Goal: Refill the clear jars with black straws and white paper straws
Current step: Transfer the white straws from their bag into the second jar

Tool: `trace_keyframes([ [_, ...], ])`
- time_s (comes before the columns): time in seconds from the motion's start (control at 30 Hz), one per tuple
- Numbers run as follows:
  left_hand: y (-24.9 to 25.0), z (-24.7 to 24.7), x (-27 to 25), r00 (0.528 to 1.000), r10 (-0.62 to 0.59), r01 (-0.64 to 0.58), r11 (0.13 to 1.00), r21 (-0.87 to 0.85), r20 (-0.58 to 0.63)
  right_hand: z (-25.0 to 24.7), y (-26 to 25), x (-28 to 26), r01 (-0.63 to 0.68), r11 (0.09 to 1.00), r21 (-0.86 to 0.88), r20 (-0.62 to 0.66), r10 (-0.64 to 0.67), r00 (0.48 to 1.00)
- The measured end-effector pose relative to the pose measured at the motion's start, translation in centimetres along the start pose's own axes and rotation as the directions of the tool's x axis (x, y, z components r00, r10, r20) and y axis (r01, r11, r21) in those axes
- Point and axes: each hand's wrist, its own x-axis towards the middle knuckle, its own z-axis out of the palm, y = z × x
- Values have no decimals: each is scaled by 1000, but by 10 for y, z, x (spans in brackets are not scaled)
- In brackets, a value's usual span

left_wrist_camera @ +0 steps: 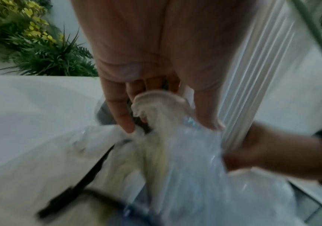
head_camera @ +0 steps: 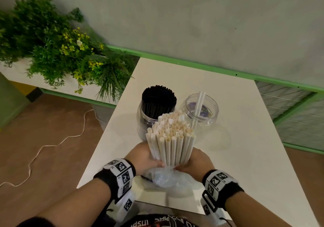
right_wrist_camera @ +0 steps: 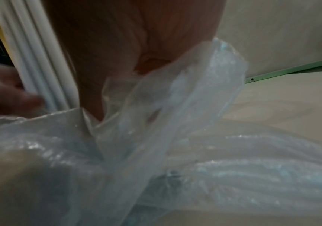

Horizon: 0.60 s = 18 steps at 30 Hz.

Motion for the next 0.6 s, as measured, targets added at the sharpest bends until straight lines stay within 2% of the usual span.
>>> trace_keyframes([
  [0.13, 34, -28, -19, 989, 133, -144, 971, -192, -67, 2, 0, -3, 9, 999, -33, -12, -10, 1000],
  [0.2, 53, -40, -22, 987, 145, -157, 953, -259, -64, -3, -3, -4, 34, 999, -42, -31, -36, 999],
  [0.23, 61, -45, -21, 986, 151, -163, 957, -238, -67, -5, -6, -4, 46, 997, -64, -37, -49, 998],
  [0.4, 83, -51, -13, 968, 243, -233, 963, 133, -67, -10, -17, 5, 7, 982, -190, -46, -16, 999],
  [0.6, 89, -35, -1, 922, 373, -261, 801, 538, -108, 0, -19, 13, -24, 954, -300, -9, 23, 1000],
])
